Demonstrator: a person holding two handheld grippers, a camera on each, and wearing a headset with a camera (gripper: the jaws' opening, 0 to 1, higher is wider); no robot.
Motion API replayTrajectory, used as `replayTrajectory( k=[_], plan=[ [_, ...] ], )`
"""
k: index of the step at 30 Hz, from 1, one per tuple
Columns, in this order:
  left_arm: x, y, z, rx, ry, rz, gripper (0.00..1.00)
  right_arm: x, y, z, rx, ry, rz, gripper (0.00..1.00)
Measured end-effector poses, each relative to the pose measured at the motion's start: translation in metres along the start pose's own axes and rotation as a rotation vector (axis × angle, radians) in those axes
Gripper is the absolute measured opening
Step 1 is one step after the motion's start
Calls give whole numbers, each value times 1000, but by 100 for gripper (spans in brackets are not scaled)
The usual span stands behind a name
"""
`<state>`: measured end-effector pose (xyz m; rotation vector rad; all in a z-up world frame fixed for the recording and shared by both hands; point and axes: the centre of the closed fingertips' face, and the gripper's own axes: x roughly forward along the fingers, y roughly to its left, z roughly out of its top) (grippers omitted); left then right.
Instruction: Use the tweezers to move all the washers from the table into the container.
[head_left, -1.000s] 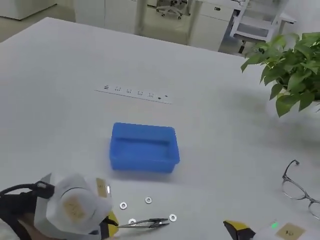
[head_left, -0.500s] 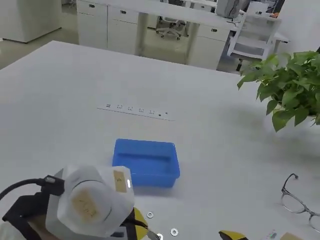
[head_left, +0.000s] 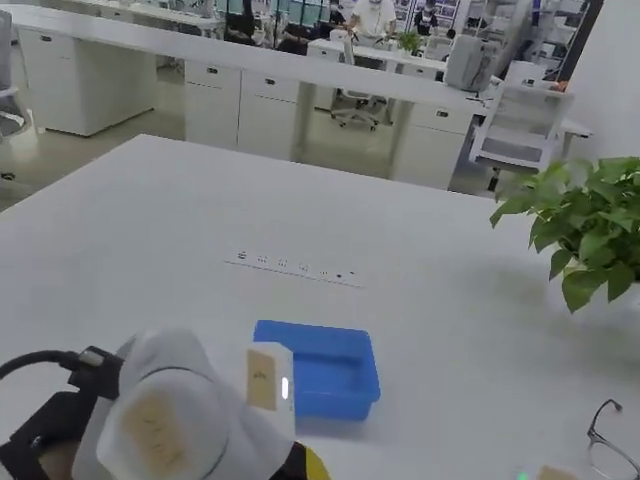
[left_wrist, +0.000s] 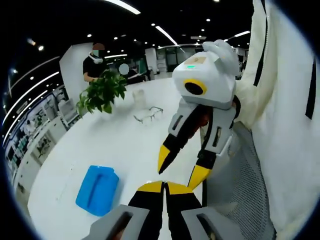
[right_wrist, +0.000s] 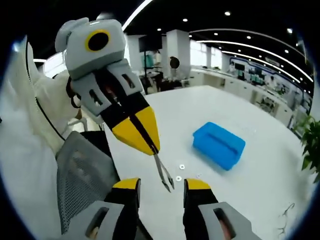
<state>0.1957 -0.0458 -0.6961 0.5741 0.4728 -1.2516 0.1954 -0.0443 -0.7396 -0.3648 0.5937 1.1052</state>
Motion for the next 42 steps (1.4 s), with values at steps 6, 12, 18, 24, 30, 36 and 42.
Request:
replayTrajectory(
  k=[6,12,18,24,30,36,42],
  plan=[
    [-21,-8,16,77,14,-30,0,2,10,19,-169,9,44,14],
    [-29,-14,22,144,37,-53,0,-1,18,29,-233,-3,64,11],
    [-33,-16,22,165,51,-74,0,0,21,27,-273,9,82,7],
    [-34,-20,21,166,38,-91,0,3,26,35,-264,-23,99,12],
    [-35,-22,22,168,36,-89,0,6,28,31,-267,-6,116,5],
    [-33,-16,21,129,-12,-38,0,8,25,28,-281,4,96,3],
    [-30,-9,15,-53,-124,49,11,13,19,27,-240,0,84,2]
  ],
)
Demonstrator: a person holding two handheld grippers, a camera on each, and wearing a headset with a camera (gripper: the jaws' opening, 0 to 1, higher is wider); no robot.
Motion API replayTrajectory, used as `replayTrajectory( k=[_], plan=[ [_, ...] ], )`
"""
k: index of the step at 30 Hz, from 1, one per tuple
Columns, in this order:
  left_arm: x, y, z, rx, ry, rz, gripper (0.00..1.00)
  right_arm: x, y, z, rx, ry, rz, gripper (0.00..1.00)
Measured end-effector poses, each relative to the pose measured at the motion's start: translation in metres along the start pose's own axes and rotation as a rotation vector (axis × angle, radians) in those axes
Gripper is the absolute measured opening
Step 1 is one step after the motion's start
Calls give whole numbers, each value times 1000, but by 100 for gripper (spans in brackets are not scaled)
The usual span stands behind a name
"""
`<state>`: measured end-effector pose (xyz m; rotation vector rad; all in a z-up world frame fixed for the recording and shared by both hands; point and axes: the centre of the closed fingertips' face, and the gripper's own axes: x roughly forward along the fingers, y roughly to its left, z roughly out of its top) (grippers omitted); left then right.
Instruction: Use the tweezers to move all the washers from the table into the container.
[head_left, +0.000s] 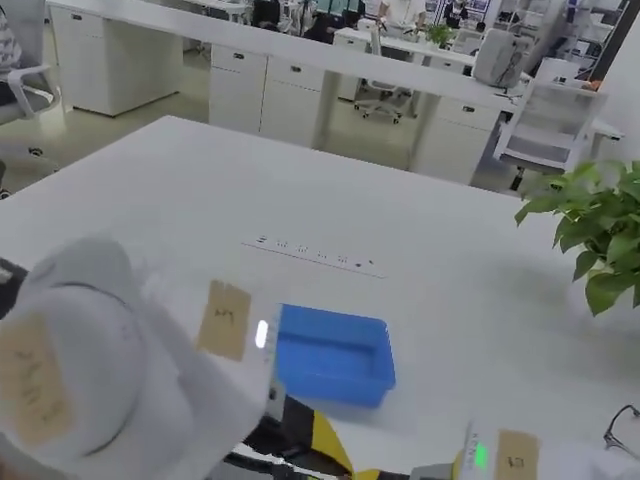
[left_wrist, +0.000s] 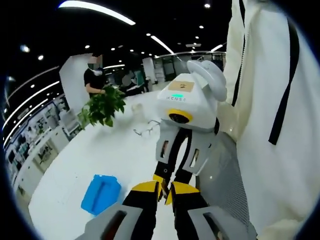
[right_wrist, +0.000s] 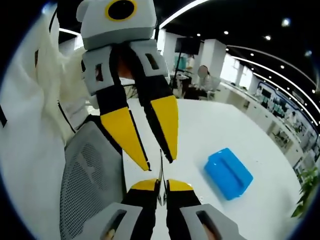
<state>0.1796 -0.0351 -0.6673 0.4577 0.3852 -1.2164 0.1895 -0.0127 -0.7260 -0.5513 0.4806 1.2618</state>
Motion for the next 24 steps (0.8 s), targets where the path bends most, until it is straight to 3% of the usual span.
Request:
replayTrajectory(
  k=[5,7,10,12,13,18,20,24],
  plan=[
    [-12,20,-14,-175,-89,182,27,6,-8,-3,38,-7,-12,2],
    [-21,35,-26,-237,-115,306,33,9,-16,-5,70,-20,-34,2],
    [-35,52,-55,-318,-103,487,46,16,-30,-6,149,-53,-58,2],
    [-40,55,-71,-369,-78,541,50,20,-37,-6,183,-66,-64,2],
    [-44,58,-81,-400,-76,595,53,23,-41,-7,188,-69,-60,2],
    [-47,55,-101,-484,-77,667,66,32,-55,-9,227,-85,-55,2],
    [-45,55,-112,-521,-71,699,77,36,-60,-9,249,-101,-50,2],
    [-42,58,-143,-534,-4,774,86,46,-68,-9,263,-115,-48,3]
  ],
)
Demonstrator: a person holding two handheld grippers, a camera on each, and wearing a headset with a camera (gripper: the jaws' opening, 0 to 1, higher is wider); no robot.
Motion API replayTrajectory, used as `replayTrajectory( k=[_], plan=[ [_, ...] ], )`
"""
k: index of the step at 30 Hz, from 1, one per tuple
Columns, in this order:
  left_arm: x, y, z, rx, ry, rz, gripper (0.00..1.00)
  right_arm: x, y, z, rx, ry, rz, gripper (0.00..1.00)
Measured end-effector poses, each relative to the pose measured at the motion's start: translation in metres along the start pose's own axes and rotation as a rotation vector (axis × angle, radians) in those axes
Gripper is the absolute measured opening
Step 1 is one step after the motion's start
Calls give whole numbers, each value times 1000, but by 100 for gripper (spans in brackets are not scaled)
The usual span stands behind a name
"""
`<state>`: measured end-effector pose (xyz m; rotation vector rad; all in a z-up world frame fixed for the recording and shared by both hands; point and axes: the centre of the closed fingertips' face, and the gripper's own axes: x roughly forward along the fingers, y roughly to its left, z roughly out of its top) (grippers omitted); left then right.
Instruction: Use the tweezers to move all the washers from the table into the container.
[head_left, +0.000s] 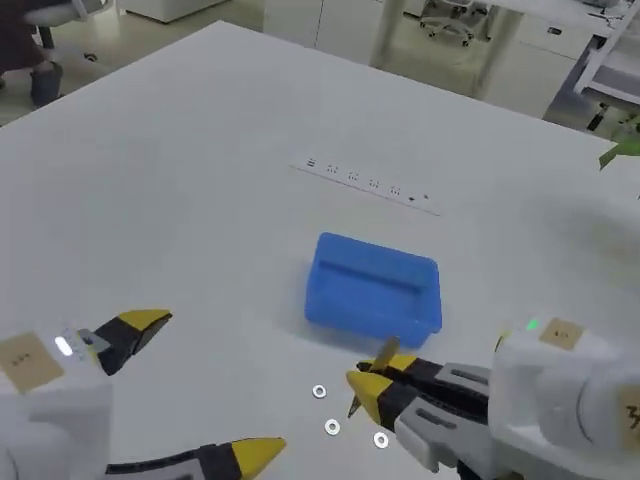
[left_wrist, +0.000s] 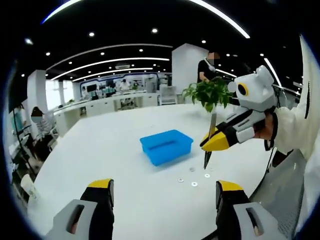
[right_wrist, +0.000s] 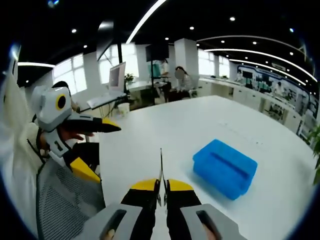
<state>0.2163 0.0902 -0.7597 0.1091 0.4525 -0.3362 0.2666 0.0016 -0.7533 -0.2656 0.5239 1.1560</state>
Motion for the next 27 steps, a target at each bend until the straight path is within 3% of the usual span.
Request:
replayTrajectory(
  k=[2,5,8,13,22,24,27],
  plan=[
    [6,4,-12,-22,37,18,88,6,-4,-1,28,0,-1,3],
    [8,8,-14,-20,56,48,85,15,-10,-5,51,-3,-6,3],
    [9,13,-14,-7,46,80,86,22,-17,-9,82,-11,-9,3],
    [9,12,-22,-3,82,74,87,32,-26,-17,91,-9,-20,3],
    [7,18,-30,21,128,110,85,48,-36,-26,145,-29,-17,3],
    [9,16,-37,14,167,95,83,53,-39,-29,174,-36,-17,3],
    [9,14,-37,28,171,89,83,57,-43,-30,189,-47,-27,3]
  ],
)
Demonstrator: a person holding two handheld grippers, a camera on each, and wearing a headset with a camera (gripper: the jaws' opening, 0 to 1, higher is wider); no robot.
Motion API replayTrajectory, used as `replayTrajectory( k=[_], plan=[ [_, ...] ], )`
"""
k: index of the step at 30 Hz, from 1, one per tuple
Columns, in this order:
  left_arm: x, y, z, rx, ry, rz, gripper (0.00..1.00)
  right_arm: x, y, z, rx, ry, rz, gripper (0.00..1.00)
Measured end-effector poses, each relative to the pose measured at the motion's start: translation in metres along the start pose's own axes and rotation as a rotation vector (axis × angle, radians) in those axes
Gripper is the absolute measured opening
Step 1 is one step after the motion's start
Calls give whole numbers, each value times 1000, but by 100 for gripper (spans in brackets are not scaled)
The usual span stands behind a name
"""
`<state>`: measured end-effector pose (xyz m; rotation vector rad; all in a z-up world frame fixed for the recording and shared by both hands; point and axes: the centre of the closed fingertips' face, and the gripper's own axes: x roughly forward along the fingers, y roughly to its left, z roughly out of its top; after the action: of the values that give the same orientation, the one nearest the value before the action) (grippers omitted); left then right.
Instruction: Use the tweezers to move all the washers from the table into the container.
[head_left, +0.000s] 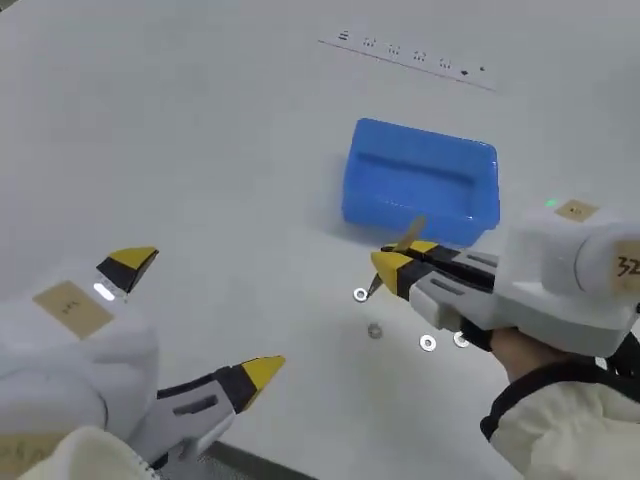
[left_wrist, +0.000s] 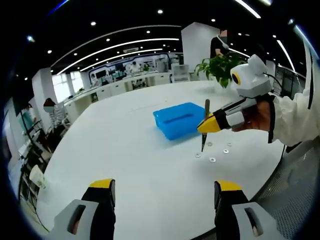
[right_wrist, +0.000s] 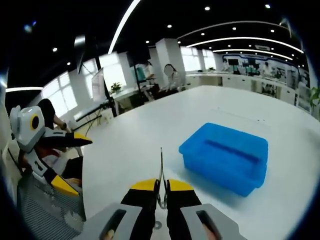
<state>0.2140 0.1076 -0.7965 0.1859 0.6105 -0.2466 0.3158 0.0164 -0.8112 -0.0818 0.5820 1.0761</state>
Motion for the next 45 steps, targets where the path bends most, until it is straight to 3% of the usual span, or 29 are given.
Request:
replayTrajectory(
  k=[3,11,14,33,45],
  plan=[
    [1,-3,-4,9,23,-13,83,3,-3,0,4,-5,-7,3],
    [-1,-1,-6,20,37,-6,82,9,-2,-6,-4,7,-9,3],
    [0,-1,-6,22,36,-2,82,8,-1,-10,-51,15,-20,3],
    [0,-1,-8,29,49,2,81,13,-1,-7,-30,-5,-27,3],
    [1,-1,-8,34,48,0,82,4,2,-16,-51,18,-41,3]
  ],
)
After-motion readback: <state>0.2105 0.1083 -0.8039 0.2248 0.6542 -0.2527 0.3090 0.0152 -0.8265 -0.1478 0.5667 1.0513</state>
